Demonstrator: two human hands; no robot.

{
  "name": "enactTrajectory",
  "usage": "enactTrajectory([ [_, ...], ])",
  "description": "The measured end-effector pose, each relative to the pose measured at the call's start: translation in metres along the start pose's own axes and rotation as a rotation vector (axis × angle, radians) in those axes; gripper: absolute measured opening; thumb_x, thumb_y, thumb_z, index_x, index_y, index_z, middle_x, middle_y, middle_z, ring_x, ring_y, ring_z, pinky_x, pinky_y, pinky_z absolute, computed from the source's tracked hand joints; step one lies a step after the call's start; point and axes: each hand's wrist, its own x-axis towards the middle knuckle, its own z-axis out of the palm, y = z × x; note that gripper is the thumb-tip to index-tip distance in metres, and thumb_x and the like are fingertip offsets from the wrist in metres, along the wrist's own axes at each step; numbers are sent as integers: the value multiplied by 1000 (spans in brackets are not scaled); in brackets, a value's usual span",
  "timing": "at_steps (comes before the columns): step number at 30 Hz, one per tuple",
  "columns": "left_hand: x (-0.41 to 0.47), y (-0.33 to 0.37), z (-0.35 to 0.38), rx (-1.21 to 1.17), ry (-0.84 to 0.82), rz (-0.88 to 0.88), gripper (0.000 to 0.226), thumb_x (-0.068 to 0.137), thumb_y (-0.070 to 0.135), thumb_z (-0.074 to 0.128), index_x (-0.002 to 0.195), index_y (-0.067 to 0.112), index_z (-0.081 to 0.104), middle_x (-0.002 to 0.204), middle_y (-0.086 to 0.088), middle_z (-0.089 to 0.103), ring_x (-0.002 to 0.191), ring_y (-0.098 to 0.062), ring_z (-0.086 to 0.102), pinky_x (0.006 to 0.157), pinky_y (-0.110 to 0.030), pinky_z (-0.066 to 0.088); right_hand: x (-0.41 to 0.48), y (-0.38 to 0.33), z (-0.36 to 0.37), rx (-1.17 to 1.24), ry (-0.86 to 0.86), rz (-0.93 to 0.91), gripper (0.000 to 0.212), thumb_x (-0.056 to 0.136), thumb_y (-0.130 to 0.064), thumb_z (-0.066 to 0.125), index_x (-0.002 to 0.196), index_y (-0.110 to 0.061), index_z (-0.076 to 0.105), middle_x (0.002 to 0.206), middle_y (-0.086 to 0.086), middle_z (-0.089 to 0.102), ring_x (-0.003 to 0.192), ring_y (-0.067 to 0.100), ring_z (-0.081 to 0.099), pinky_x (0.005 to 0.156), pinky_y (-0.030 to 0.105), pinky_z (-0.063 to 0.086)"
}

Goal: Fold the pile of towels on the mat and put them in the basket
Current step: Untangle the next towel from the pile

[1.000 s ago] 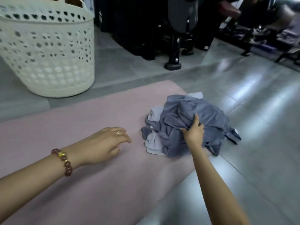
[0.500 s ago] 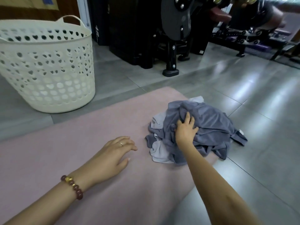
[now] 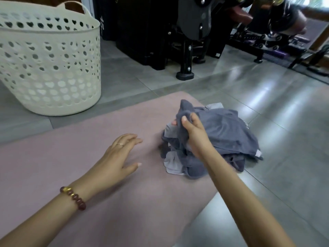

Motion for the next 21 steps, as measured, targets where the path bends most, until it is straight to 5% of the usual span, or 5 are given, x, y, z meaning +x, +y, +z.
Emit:
enactTrajectory([
  [4,1,-8,10,-201,134,-97,108,56,76,60,142,29,15,145,11,15,136,13,5,110,-7,9,-24,21,74,28,-466,147,4,89,-16,48,90,-16,52,81,-1,68,76,11,58,73,23,45],
  [7,-4,-19,12,-483,290,-294,73,64,38,82,125,26,45,127,12,52,122,-2,46,102,-17,38,-33,30,97,-38,-642,241,8,94,-12,51,101,-15,53,102,6,58,97,13,55,86,25,47],
  [11,-28,-36,13,-400,284,-468,42,78,-18,58,76,24,56,67,13,63,68,3,54,63,-3,41,-30,50,66,-1038,-599,-186,63,79,-39,72,131,-21,42,136,1,44,126,17,39,102,38,33],
  [14,-39,-40,18,-442,329,-611,37,85,-15,48,73,20,48,70,5,54,71,-7,50,59,-7,39,-40,77,23,-1566,-709,48,86,70,-50,73,140,-24,30,140,4,33,132,26,27,107,48,24],
  [21,-49,-31,12,-470,385,-634,23,94,-7,34,95,10,49,73,3,52,64,-4,47,52,-8,37,-51,116,-14,-1510,-559,77,15,86,-9,50,80,-21,55,94,3,60,90,25,59,71,27,41],
])
